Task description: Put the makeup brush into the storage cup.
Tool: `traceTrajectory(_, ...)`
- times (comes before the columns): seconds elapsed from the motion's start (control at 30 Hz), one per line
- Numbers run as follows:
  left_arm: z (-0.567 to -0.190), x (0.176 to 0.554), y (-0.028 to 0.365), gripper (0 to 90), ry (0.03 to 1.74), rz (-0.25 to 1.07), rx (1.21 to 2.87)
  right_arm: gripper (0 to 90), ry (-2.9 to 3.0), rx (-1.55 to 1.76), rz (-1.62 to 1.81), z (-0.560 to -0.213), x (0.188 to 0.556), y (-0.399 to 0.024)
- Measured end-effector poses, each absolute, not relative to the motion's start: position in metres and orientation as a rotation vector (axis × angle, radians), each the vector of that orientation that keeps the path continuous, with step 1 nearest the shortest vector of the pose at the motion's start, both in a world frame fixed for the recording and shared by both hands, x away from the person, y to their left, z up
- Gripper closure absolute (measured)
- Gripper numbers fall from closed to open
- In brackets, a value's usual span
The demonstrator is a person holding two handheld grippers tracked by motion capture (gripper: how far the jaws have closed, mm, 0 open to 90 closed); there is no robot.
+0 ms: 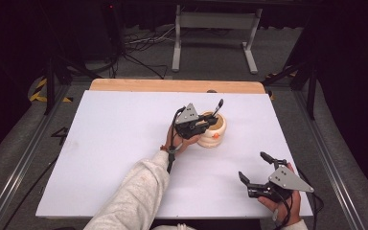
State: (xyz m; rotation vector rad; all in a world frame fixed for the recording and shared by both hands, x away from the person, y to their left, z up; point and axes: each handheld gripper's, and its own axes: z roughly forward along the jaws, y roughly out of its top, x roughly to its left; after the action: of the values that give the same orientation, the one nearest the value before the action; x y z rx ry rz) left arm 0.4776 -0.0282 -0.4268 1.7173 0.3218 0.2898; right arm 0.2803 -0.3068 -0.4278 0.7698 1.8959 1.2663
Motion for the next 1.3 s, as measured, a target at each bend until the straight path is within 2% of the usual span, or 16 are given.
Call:
traceTrajectory(0.87,-0.43,0.478,-0.024,78.1,0.355,0.3,1.733,6.1,1.896,0.773,1.257,-0.428,0.281,-0.307)
traceTrajectory(1.17,-0.425,0.472,-0.013,68.4,0.342,0.331,1.728,6.5,1.872,0.774,1.253,-0.427,0.28,-0.309)
traceTrajectory(1.3,-0.42,0.469,-0.006,57.9,0.346,0.365,1.739,6.5,1.873,0.775,1.254,-0.427,0.28,-0.308)
